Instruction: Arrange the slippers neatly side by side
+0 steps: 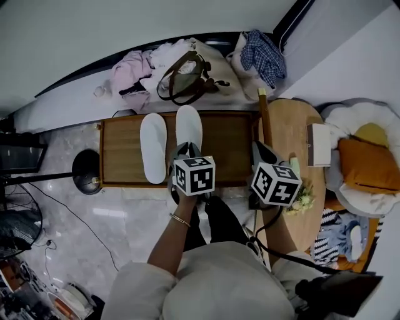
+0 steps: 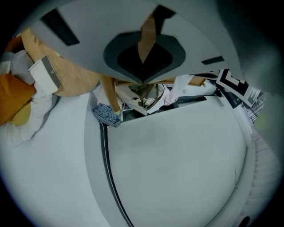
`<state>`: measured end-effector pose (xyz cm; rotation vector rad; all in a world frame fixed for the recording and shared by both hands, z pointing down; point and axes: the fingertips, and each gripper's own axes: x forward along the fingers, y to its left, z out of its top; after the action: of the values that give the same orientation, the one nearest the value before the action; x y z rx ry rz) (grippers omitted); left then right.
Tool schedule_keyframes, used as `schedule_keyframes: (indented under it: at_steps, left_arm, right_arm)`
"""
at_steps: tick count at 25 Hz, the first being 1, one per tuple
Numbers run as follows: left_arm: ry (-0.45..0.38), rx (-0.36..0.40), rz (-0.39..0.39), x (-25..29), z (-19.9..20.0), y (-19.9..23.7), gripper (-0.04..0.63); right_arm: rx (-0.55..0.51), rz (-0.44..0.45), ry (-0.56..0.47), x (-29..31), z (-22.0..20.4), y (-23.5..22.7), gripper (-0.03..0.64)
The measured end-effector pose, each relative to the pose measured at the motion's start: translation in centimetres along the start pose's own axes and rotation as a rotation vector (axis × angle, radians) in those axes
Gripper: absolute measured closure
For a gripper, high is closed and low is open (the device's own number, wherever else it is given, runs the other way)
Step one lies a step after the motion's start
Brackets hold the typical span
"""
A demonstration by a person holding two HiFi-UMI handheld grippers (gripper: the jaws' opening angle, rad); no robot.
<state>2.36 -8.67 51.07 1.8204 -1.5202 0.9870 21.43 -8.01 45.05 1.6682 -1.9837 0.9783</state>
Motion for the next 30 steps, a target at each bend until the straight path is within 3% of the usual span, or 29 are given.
schedule_keyframes:
  at_steps: [17, 30]
  left_arm:
    - [0.018, -0.052, -0.007, 0.5, -0.9, 4.1, 0.565]
    - [0.062, -0.093, -0.030, 2.2, -2.4, 3.7, 0.565]
  right_arm:
    - [-0.095, 0.090, 0.069, 4.4, -0.4, 6.8, 0.583]
    - [-0.116, 0.095, 0.116, 5.8, -1.5, 7.0, 0.583]
